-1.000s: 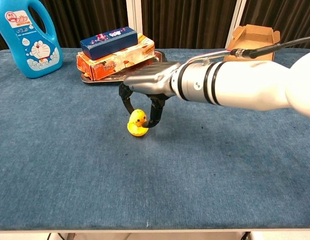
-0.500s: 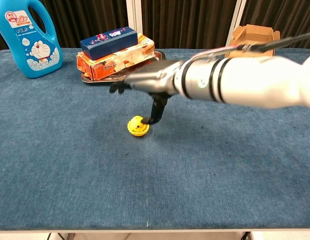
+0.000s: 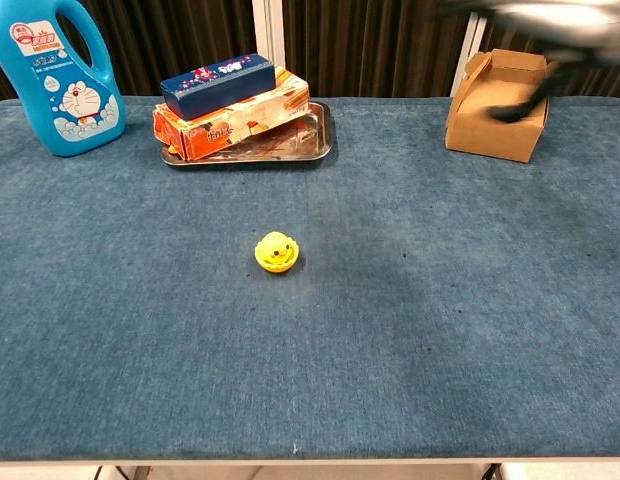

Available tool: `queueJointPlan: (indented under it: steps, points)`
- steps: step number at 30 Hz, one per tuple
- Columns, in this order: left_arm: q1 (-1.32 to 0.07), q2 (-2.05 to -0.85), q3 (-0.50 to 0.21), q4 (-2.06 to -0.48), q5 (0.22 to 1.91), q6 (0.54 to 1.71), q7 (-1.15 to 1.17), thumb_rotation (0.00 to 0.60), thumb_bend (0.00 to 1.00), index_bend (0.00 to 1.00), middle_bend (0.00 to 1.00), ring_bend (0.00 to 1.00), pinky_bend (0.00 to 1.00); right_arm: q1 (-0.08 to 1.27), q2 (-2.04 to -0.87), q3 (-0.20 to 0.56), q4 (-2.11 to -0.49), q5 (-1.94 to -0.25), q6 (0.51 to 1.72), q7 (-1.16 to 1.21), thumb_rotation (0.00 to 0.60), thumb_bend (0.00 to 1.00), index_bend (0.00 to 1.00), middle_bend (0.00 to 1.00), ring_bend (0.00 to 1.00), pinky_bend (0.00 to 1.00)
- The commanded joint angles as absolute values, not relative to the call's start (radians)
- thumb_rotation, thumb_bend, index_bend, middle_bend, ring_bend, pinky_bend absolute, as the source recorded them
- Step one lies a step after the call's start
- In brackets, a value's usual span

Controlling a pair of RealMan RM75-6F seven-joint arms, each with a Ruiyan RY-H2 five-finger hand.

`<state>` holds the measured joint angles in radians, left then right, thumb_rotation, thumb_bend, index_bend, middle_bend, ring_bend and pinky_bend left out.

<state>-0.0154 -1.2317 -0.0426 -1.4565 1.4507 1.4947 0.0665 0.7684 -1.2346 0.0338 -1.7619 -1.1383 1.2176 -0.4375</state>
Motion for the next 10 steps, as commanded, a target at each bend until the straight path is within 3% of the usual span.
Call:
queueJointPlan:
  steps: [1,5,10]
  points:
    - [-0.022,-1.233,-0.045,-1.459,1.455,1.493,0.071,0.600,0.00,0.04,0.03,0.00,0.00,0.579,-1.141,-0.066,-1.793,-1.275,1.405,-0.327,0.600,0.43,0.00,0.03,0.00,0.10]
    - [-0.031,-1.235,-0.050,-1.465,1.456,1.490,0.077,0.600,0.00,0.04,0.03,0.00,0.00,0.430,-1.139,-0.122,-1.748,-1.354,1.540,-0.217,0.600,0.43,0.00,0.02,0.00,0.08]
    - [-0.037,-1.234,-0.053,-1.473,1.454,1.485,0.087,0.600,0.00,0.04,0.03,0.00,0.00,0.324,-1.149,-0.151,-1.708,-1.404,1.606,-0.125,0.600,0.43,0.00,0.02,0.00,0.07]
